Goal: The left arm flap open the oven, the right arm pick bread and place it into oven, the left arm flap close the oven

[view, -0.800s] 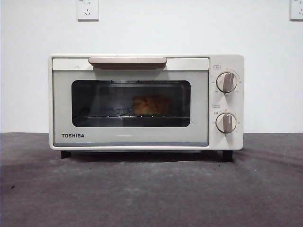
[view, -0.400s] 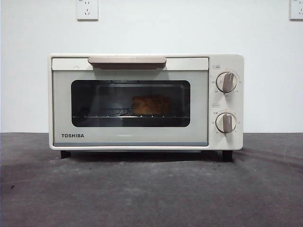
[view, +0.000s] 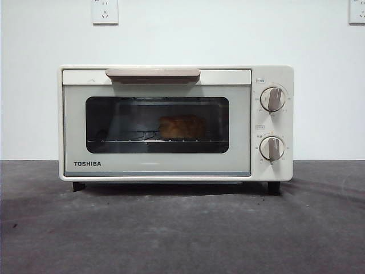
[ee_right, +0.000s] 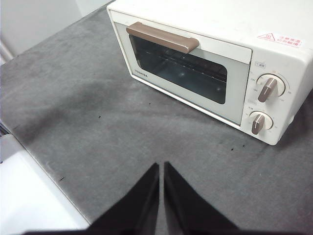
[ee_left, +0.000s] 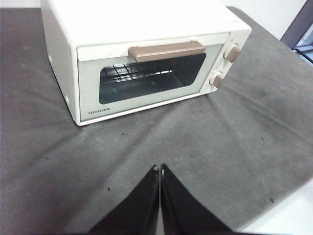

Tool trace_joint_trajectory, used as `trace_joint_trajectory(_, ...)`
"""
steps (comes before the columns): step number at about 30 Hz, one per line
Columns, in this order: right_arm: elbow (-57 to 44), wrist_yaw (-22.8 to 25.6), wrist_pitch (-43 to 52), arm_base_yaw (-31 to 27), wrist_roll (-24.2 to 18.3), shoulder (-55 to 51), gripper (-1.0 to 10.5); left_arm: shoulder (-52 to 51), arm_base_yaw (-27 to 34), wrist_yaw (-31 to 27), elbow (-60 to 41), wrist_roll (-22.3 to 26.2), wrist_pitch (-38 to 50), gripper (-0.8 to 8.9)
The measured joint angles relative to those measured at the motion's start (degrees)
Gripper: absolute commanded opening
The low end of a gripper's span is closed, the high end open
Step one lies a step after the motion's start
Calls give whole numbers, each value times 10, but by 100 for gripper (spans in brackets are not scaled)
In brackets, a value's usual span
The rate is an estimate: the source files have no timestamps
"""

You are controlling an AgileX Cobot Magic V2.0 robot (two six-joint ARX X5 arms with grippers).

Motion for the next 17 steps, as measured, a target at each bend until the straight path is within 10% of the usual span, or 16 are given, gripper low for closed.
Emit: trace_joint_trajectory(17, 0, 0, 0, 0, 0, 0, 13, -211, 133, -97, -406, -11, 436, 9)
